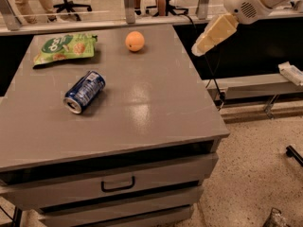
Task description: Move orange near pepsi can
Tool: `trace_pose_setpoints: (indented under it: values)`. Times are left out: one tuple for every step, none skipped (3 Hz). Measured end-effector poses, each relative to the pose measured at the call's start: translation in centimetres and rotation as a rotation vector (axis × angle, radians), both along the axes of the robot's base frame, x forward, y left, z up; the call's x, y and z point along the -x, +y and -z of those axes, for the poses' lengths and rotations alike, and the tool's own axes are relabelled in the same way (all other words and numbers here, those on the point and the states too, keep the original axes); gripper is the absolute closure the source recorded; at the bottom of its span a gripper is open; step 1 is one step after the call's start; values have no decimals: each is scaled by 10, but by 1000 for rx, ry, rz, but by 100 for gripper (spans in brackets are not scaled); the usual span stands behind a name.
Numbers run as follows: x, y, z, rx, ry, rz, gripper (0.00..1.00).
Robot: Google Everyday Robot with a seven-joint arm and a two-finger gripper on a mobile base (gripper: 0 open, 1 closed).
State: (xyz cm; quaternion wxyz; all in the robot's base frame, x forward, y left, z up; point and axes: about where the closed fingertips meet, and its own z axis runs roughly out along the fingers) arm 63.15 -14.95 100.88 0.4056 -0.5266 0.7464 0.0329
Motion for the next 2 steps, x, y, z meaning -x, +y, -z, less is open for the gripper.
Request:
trace_pose_setpoints:
  values:
    - [-30, 34, 7, -91, 0, -31, 0]
    - [-76, 68, 13, -194, -27, -28, 0]
